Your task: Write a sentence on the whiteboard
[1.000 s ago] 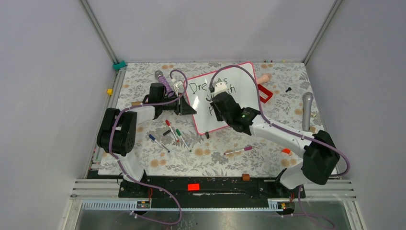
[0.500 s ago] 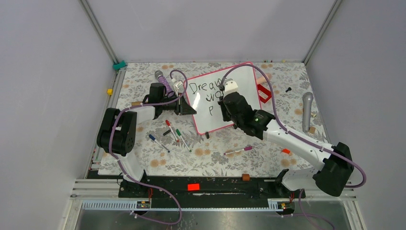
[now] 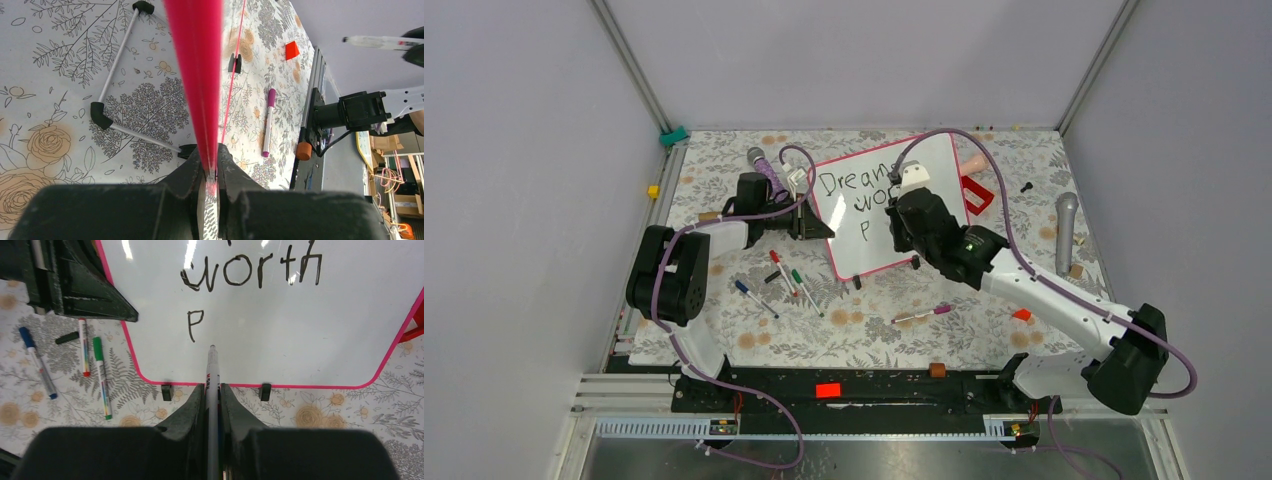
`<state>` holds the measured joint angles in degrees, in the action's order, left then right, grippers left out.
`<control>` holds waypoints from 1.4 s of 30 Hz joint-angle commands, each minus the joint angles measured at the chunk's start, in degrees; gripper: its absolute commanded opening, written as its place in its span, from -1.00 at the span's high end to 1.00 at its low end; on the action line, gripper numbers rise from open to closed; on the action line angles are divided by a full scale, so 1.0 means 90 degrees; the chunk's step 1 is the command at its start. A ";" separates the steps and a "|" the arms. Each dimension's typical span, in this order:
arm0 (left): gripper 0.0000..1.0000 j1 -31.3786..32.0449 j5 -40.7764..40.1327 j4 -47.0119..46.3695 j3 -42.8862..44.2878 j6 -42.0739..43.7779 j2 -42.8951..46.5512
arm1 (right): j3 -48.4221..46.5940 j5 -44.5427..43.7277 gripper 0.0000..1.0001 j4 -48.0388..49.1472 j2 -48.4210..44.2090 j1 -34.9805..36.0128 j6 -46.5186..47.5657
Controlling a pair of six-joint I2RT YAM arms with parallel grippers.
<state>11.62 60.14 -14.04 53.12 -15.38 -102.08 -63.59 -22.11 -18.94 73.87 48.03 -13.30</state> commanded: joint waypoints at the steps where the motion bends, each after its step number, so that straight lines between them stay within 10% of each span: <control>1: 1.00 0.0125 -0.2130 0.0706 0.0128 0.0450 -0.0506 | -0.0806 0.0125 1.00 -0.0469 -0.0159 -0.0054 -0.0627; 42: 1.00 0.0460 -0.1852 0.2700 0.1207 0.1279 -0.1290 | -0.0016 0.0717 1.00 0.0633 0.0784 -0.0742 0.0399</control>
<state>13.78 58.28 0.80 65.76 -9.50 -107.79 -63.18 -13.13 -17.61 79.13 41.76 -11.75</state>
